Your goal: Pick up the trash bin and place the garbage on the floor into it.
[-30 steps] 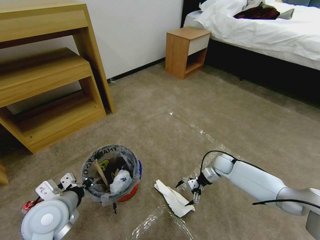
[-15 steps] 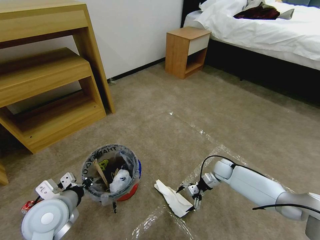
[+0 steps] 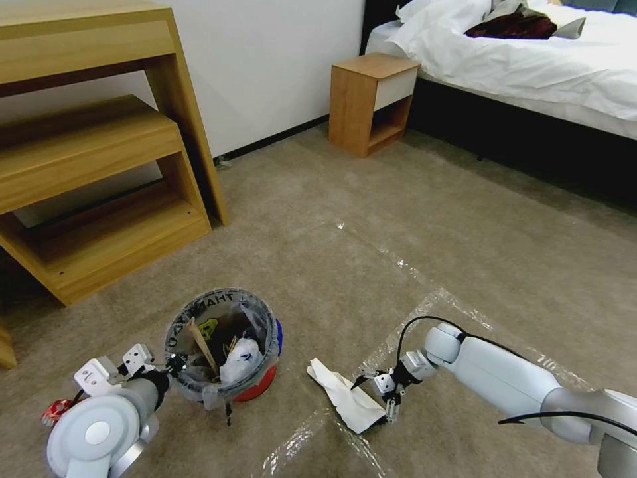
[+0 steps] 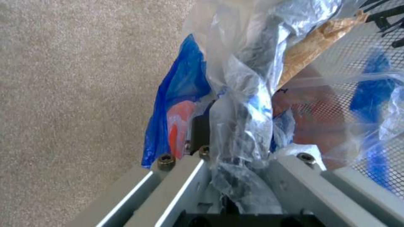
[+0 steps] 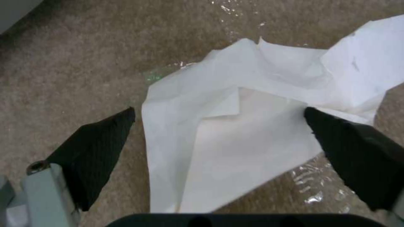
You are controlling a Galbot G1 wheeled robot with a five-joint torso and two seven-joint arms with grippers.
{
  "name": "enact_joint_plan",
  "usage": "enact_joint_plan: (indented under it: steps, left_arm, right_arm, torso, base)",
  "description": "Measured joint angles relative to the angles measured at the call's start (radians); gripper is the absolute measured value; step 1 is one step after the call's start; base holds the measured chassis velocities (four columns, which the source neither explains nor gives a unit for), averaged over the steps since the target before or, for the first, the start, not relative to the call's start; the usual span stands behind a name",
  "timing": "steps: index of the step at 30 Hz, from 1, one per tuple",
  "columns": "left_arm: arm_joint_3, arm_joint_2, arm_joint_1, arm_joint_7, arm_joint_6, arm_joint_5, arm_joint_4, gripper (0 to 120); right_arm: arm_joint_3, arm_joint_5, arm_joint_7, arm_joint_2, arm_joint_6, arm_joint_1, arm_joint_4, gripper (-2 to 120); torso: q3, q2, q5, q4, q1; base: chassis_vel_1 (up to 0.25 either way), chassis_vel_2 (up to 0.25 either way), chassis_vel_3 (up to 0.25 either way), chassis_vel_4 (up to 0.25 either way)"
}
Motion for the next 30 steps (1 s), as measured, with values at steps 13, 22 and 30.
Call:
enact_joint_plan:
  steps: [13,22,30]
  left_arm:
    - [0.006,-0.001,-0.005,0.001,0.0,0.001,0.002,0]
    - [0.007,0.001,-0.005,0.001,0.0,0.002,0.004,0]
    - [0.013,-0.009,-0.006,0.007,0.0,0.023,0.016,0]
  right_arm:
    - [0.01,-0.005,0.005,0.003,0.006,-0.018,-0.002,100]
    - [0.024,-0.013,0.006,0.005,0.012,-0.021,-0.016,100]
    - [0.038,-0.021,0.007,0.002,0.02,-0.03,-0.024,100]
  torso:
    - [0.0,0.0,0.0001,0.0,0.0]
    - [0.0,0.0,0.0001,0.0002,0.0]
    - [0.0,0.0,0.0001,0.0002,0.0]
  base:
    - [0.0,0.0,0.0,0.0]
    - [0.0,0.0,0.0,0.0]
    - [0.0,0.0,0.0,0.0]
